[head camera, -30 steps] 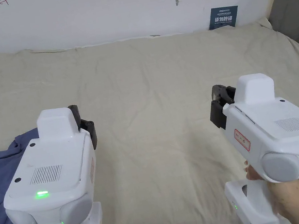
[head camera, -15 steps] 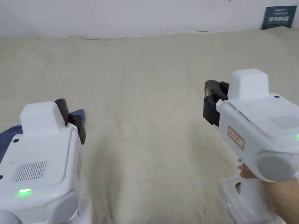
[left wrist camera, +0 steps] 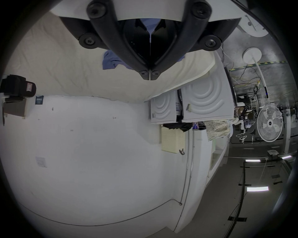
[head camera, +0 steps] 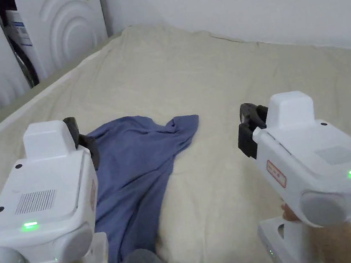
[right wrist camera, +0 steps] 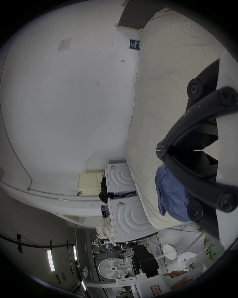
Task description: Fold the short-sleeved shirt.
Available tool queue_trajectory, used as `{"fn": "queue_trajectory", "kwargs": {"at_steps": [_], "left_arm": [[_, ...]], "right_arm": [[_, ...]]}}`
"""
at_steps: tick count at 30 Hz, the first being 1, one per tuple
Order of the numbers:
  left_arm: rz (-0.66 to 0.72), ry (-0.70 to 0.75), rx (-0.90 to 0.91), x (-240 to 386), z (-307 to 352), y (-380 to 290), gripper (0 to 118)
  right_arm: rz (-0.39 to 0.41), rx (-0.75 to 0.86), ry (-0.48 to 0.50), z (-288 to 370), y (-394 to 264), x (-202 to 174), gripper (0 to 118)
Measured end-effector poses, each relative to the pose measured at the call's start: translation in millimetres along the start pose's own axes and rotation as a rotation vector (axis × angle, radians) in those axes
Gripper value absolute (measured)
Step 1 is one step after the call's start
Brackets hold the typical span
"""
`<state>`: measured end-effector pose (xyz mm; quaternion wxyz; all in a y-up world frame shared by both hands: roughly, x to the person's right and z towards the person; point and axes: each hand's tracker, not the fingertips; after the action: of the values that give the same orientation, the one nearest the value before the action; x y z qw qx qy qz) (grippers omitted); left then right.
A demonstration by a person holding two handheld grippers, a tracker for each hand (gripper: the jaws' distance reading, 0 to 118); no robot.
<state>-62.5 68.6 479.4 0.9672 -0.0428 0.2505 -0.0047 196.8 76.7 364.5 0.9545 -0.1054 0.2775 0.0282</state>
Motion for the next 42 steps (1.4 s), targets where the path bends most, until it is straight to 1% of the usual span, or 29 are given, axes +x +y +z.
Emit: {"fn": "queue_trajectory", "kwargs": {"at_steps": [6, 8, 9, 10, 11, 12, 15, 17, 20, 21, 25, 28, 31, 32, 33, 34, 35, 36, 37, 38, 39, 41, 42], "left_arm": [[0.026, 0.019, -0.029, -9, -6, -5, 0], [0.034, -0.011, -0.091, -8, -21, -1, 2], [0.028, -0.017, -0.127, -6, -32, 1, 11], [0.020, -0.035, -0.170, -2, -43, 3, 25], [0.007, -0.044, -0.209, 1, -59, 5, 45], [-0.006, -0.059, -0.240, 4, -73, 6, 74], [-0.010, -0.143, -0.312, 17, -120, 7, 118], [0.000, -0.208, -0.394, 27, -156, 5, 118], [0.038, -0.328, -0.567, 46, -217, -10, 118], [0.041, -0.340, -0.607, 52, -232, -16, 118], [-0.036, -0.258, -0.774, 87, -310, -70, 118], [-0.102, -0.191, -0.900, 107, -334, -105, 118], [-0.154, -0.188, -1.004, 115, -348, -131, 118], [-0.168, -0.191, -1.034, 116, -349, -135, 114], [-0.163, -0.212, -1.054, 116, -349, -136, 92], [-0.139, -0.203, -1.033, 113, -350, -132, 83], [-0.116, -0.190, -1.016, 112, -348, -127, 82], [-0.112, -0.201, -1.006, 112, -344, -123, 65], [-0.101, -0.210, -0.969, 110, -340, -119, 41], [-0.094, -0.189, -0.955, 105, -341, -116, 17], [-0.085, -0.143, -0.946, 101, -338, -113, 11], [-0.002, -0.176, -0.911, 89, -327, -102, 10], [0.024, -0.161, -0.867, 82, -321, -93, 11]], "right_arm": [[0.004, -0.003, 0.037, -4, -1, -8, 1], [0.007, -0.006, 0.040, -4, 0, -7, 1], [0.009, -0.005, 0.040, -4, -1, -6, 1], [0.011, -0.004, 0.038, -4, -1, -5, 1], [0.012, -0.004, 0.037, -3, -1, -1, 1], [0.009, -0.003, 0.037, -3, -2, 1, 1], [0.004, -0.014, 0.026, -3, -4, 12, 1], [0.004, -0.021, 0.000, -5, -8, 21, 1], [-0.012, -0.043, -0.038, -10, -13, 36, 1], [-0.016, -0.053, -0.050, -12, -16, 41, 1], [-0.030, -0.098, -0.116, -19, -29, 61, 1], [-0.042, -0.142, -0.154, -24, -41, 75, 1], [-0.039, -0.188, -0.183, -30, -54, 86, 1], [-0.040, -0.201, -0.191, -32, -57, 89, 1], [-0.047, -0.217, -0.197, -34, -61, 93, 1], [-0.059, -0.223, -0.194, -35, -63, 96, 1], [-0.070, -0.229, -0.192, -35, -65, 99, 1], [-0.077, -0.231, -0.190, -34, -66, 100, 1], [-0.078, -0.232, -0.190, -34, -68, 101, 1], [-0.079, -0.233, -0.190, -33, -68, 101, 1], [-0.080, -0.233, -0.190, -30, -68, 100, 1], [-0.088, -0.223, -0.186, -23, -67, 99, 1], [-0.090, -0.216, -0.184, -18, -65, 98, 1]]}}
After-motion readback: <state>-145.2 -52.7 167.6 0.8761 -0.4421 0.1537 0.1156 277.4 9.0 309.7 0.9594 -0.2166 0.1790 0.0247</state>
